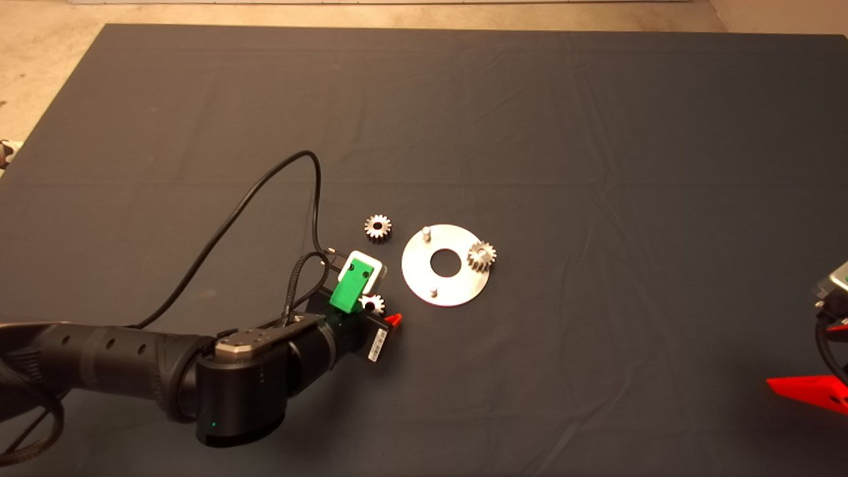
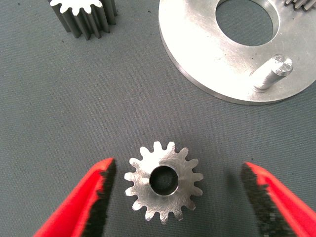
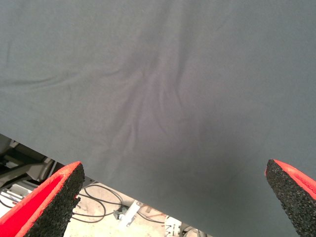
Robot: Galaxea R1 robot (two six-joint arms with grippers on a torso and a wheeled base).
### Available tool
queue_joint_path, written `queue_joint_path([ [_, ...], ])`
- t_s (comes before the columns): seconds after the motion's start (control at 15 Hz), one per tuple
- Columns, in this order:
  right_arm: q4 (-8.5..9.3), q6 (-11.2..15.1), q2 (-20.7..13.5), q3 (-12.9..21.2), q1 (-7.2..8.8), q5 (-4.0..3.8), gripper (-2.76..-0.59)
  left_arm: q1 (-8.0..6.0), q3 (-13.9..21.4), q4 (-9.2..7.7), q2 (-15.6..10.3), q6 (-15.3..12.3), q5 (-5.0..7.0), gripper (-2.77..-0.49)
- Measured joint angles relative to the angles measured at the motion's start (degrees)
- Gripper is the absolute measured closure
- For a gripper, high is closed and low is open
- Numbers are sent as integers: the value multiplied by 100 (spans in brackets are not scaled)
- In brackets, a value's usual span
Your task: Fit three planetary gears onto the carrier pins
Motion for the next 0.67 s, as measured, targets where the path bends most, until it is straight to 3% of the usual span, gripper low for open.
queue_joint_path([
  [0.33, 1, -85, -124, -2, 0, 20, -273, 49, -50, 2, 1, 0, -4, -166],
  [0.53, -2, -116, -190, -2, 2, 94, -273, 84, -65, 6, 1, 2, -4, -153],
  [0.67, -2, -131, -190, -2, 2, 96, -273, 123, -69, 7, 1, 2, 2, -152],
])
